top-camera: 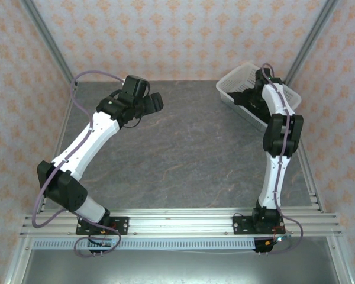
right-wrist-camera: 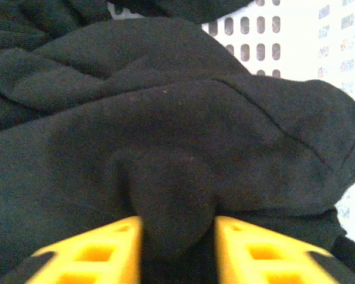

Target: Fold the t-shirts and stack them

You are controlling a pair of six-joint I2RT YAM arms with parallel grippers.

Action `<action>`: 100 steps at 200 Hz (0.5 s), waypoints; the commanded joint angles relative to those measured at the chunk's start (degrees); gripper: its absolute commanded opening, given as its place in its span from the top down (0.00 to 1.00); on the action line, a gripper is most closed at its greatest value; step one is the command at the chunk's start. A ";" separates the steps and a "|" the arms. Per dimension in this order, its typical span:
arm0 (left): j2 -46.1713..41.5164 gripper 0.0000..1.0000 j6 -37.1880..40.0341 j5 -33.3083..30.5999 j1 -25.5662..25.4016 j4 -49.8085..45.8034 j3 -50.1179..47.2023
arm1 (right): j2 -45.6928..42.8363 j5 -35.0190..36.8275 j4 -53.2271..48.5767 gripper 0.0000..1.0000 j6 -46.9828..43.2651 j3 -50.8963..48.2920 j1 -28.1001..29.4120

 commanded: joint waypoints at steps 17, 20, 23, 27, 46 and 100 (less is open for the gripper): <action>-3.03 0.17 0.08 -1.99 -0.28 -3.17 -0.40 | -7.33 1.29 3.67 1.00 0.17 1.72 -0.52; -3.11 0.17 0.12 -2.10 -0.28 -3.28 -0.38 | -8.48 1.65 4.28 1.00 0.14 1.57 -0.44; -3.19 0.17 0.13 -2.29 -0.31 -3.39 -0.37 | -9.73 1.97 5.04 1.00 0.05 1.42 -0.28; -3.21 0.18 0.18 -2.57 -0.31 -3.59 -0.29 | -11.52 2.37 5.94 1.00 -0.14 1.29 -0.09; -3.48 0.19 0.01 -4.02 -0.27 -4.18 -0.08 | -19.17 3.75 10.10 1.00 -1.92 2.15 1.70; -3.57 0.23 -0.82 -11.42 -0.23 -6.17 0.56 | -30.59 -0.63 17.85 1.00 -8.65 12.16 10.47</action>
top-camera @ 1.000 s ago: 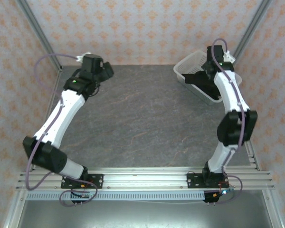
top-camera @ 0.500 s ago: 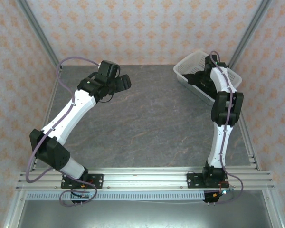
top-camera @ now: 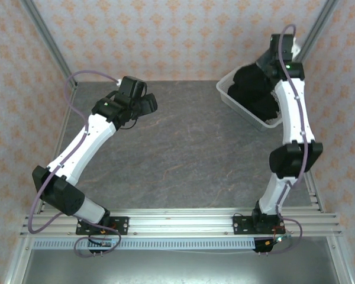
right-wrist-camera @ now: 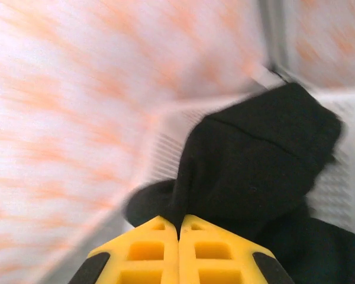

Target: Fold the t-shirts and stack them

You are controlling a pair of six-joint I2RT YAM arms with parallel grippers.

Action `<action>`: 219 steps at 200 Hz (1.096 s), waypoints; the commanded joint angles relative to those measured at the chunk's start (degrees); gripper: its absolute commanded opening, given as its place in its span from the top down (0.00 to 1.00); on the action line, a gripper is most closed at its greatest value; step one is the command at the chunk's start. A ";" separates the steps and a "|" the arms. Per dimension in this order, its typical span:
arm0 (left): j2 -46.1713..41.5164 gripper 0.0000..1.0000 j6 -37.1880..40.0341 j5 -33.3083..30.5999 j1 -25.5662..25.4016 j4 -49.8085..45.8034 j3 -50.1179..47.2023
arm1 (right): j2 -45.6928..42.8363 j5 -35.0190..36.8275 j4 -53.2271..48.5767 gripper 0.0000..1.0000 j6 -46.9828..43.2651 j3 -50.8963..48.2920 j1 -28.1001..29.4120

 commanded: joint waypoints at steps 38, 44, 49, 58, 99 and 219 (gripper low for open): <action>-1.70 0.23 -1.77 -10.79 -0.26 -4.44 1.26 | -6.68 -8.27 11.51 1.00 -6.97 14.07 11.73; -1.98 0.23 -2.04 -11.84 -0.20 -4.76 1.25 | -6.43 -8.97 11.42 1.00 -7.20 15.58 12.74; -2.32 0.22 -2.22 -12.70 -0.20 -4.99 1.19 | -6.02 -9.95 11.42 1.00 -7.25 17.27 13.99; -2.99 0.22 -2.38 -13.95 -0.18 -5.09 0.84 | -5.34 -11.22 11.43 1.00 -7.44 19.62 16.07; -5.96 0.21 -3.33 -18.39 -0.20 -6.51 -0.43 | -1.45 -15.84 13.31 1.00 -7.49 26.98 27.58; -17.37 0.12 -11.99 -33.95 0.50 -15.46 -9.93 | 13.99 -25.40 -1.93 0.47 -8.85 4.28 45.87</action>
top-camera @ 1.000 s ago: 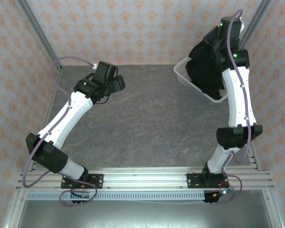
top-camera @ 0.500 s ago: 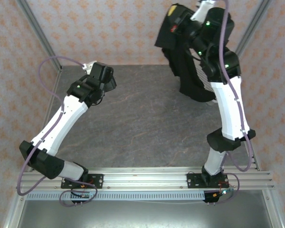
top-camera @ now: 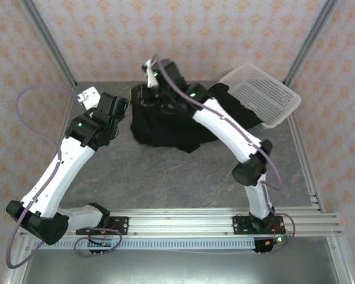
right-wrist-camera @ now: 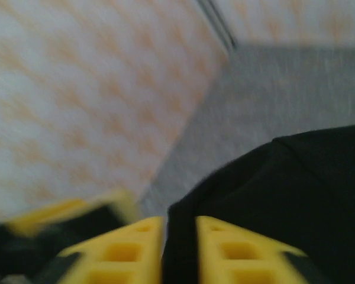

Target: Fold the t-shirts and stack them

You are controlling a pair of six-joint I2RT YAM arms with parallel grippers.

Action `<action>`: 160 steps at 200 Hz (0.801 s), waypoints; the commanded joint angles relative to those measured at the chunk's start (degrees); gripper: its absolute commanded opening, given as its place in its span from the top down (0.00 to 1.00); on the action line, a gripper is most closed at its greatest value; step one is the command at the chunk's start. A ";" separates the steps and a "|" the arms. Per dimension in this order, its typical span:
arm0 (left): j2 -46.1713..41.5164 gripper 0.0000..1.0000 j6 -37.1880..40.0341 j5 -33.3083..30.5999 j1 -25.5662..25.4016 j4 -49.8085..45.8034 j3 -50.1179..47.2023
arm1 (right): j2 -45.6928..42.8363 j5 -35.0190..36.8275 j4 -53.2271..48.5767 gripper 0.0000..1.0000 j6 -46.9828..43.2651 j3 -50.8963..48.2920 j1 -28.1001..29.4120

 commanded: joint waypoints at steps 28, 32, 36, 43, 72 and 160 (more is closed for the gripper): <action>-0.08 0.12 -0.66 7.28 1.61 -1.86 -6.50 | -5.82 5.54 -3.38 0.34 -0.44 -14.33 -2.62; 0.21 0.12 -0.22 9.66 1.62 -1.15 -7.13 | -7.55 6.57 -2.51 0.33 0.05 -16.88 -3.26; 0.54 0.12 0.28 12.51 1.62 -0.13 -7.81 | -9.13 7.31 -1.48 0.33 0.68 -19.19 -4.10; 0.98 0.14 1.30 18.16 1.62 2.42 -9.65 | -11.97 8.37 0.16 0.32 1.79 -23.26 -5.69; 5.58 0.16 2.35 36.88 -1.32 10.35 -17.16 | -23.51 17.04 4.13 0.33 5.72 -40.88 -13.42; 29.62 0.02 -11.93 43.09 -6.38 24.69 -19.74 | -28.84 17.44 16.02 0.27 15.02 -68.74 -35.76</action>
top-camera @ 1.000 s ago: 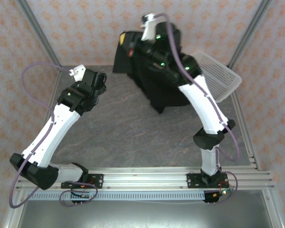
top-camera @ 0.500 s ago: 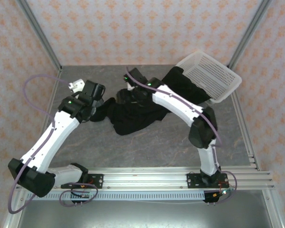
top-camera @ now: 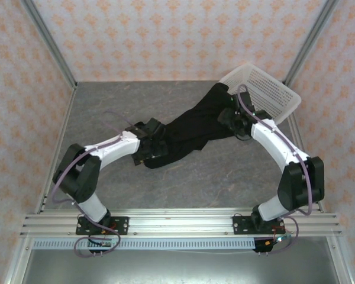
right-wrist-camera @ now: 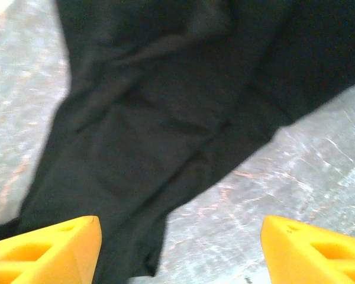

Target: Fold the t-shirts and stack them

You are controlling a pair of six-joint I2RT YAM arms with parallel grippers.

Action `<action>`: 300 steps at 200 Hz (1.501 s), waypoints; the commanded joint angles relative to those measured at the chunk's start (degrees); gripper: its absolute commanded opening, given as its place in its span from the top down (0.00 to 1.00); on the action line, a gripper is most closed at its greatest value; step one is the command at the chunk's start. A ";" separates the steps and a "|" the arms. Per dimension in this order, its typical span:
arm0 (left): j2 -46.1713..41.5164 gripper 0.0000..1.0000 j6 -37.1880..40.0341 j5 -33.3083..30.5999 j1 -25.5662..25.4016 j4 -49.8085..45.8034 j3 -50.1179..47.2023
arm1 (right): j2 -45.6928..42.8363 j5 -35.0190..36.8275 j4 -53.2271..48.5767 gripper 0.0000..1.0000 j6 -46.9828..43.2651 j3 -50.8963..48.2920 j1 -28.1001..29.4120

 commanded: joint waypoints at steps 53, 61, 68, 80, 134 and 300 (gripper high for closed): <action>8.02 0.71 -2.96 -9.92 0.30 -1.07 3.64 | 15.62 1.68 11.69 0.27 5.92 -0.61 -3.69; 6.87 0.74 -2.80 -10.42 0.21 -1.08 3.78 | 17.13 2.37 11.73 0.27 6.13 -0.17 -3.64; 5.82 0.78 -2.57 -10.61 0.22 -0.97 3.78 | 18.53 2.81 11.53 0.28 6.14 0.50 -3.67; 4.16 0.85 -2.00 -11.10 0.22 -1.67 4.30 | 20.83 3.48 11.07 0.32 6.04 1.84 -3.64; -0.74 1.00 1.38 -14.25 0.30 -7.14 9.46 | 20.10 6.36 9.89 0.98 4.22 6.42 -3.47; -17.96 1.00 13.45 -26.41 9.81 -27.04 28.38 | -5.91 9.30 -8.39 1.00 -8.77 28.17 5.45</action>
